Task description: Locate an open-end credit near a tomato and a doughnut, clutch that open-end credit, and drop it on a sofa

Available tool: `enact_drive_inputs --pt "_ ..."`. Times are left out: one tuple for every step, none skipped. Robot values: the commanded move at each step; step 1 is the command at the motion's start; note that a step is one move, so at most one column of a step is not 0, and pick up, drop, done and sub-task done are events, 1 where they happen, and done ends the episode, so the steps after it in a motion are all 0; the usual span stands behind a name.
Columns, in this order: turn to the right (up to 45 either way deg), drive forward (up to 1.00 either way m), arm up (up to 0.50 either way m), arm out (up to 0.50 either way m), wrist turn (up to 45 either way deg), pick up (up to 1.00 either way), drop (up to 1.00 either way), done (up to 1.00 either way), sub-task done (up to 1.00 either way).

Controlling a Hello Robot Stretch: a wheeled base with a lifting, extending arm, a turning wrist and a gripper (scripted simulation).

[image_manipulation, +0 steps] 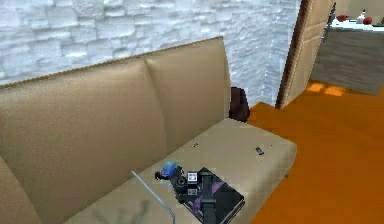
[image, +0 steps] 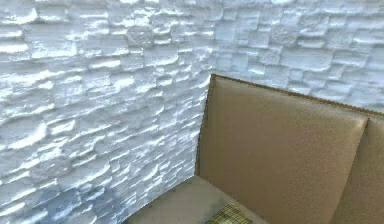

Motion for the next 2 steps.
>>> enact_drive_inputs --pt "0.0 0.0 0.0 0.0 0.0 0.0 1.0 0.0 0.0" --pt "0.0 0.0 0.1 0.0 0.0 0.0 0.0 0.0 0.0"
